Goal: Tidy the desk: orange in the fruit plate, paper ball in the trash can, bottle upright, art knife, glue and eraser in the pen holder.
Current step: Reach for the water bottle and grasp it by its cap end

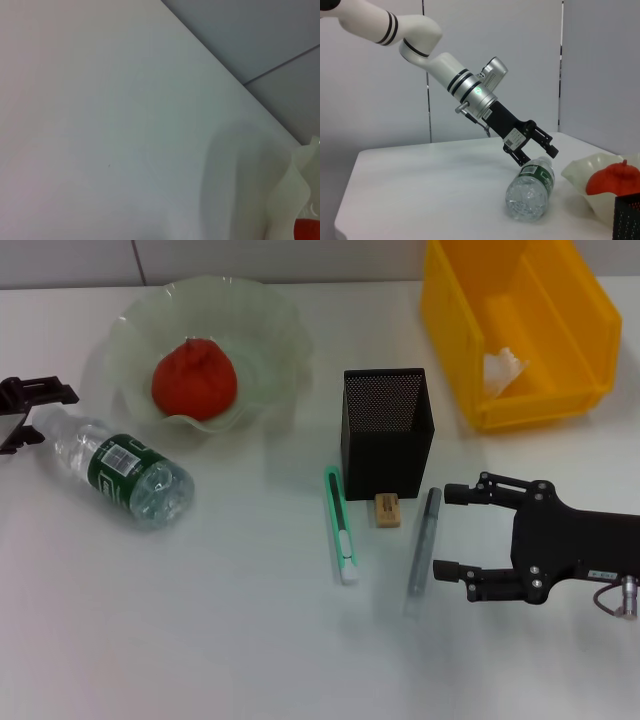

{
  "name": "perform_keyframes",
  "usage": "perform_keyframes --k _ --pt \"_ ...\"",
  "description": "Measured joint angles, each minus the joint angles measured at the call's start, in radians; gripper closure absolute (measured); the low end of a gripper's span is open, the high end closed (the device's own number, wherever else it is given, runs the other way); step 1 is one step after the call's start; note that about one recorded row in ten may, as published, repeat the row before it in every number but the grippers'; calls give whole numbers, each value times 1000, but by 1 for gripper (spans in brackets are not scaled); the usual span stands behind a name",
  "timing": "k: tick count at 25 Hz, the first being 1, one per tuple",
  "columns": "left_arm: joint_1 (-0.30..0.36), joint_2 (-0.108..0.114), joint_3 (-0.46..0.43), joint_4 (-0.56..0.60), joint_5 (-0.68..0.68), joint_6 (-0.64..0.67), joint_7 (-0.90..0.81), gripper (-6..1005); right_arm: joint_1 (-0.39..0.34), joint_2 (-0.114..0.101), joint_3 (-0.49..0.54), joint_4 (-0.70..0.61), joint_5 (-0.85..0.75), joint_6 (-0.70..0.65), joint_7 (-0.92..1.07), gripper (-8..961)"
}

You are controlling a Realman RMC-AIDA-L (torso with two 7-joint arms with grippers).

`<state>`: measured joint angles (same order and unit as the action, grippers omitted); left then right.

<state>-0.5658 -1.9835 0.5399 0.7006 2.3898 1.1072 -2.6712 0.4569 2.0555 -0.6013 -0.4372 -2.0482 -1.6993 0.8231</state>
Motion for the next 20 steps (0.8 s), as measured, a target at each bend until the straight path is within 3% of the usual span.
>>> perform_keyframes --k 20 --pt "-10 -4 12 -12 0 -14 0 249 -1 -3 0 0 2 -2 -8 123"
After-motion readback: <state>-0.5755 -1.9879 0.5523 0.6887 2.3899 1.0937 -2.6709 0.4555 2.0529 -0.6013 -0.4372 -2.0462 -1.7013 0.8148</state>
